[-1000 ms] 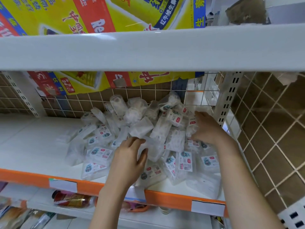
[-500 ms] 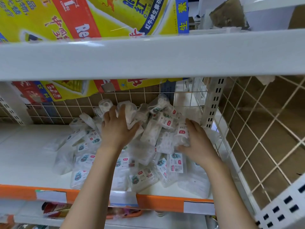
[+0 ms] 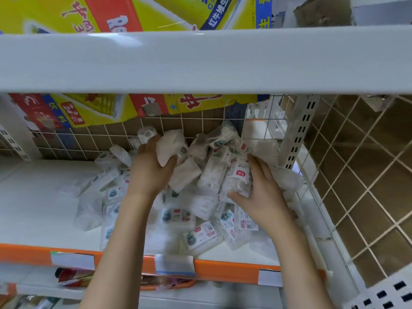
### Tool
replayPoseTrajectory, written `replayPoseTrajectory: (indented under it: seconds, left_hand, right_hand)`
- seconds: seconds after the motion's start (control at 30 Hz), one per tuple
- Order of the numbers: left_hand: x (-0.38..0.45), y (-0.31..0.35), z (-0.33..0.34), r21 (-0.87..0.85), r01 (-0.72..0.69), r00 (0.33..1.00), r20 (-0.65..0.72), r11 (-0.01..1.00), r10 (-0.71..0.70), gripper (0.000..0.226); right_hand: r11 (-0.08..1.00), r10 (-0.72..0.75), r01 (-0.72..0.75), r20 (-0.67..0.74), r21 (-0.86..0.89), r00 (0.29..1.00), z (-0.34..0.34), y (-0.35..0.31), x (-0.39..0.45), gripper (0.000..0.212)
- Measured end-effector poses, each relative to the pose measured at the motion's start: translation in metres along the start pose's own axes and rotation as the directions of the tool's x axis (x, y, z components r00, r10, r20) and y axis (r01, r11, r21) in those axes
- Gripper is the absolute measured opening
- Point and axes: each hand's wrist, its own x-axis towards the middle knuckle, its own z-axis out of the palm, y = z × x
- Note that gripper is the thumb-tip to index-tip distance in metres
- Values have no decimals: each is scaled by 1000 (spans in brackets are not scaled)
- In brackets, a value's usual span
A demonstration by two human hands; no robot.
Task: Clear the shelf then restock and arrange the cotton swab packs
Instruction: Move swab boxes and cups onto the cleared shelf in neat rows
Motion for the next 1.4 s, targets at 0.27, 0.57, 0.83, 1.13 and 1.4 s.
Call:
replayPoseTrajectory:
  seconds: [0.27, 0.57, 0.83, 1.13, 1.4]
  left_hand:
    - [-41, -73, -46, -158, 28, 999, -15, 987, -31, 67]
    - [-25, -201, -133, -92, 63, 995, 76, 994, -57, 62]
    - [-25, -279, -176, -7, 107, 993, 56, 994, -107, 55]
    - [-23, -293, -182, -39, 231, 973, 33, 972, -230, 68]
    - [-15, -325, -198, 75, 226, 973, 33, 971, -229, 67]
  right_hand:
    - [991, -119, 123, -75, 53, 990, 59, -69, 5, 65]
    - [982, -106, 126, -137, 143, 985, 185, -196, 12, 63]
    - [990, -74, 84, -91, 116, 993, 243, -246, 9, 61]
    - [989, -83, 76, 49, 126, 995, 265, -256, 16, 68]
    - [981, -165, 151, 112, 125, 980, 296, -275, 30, 55]
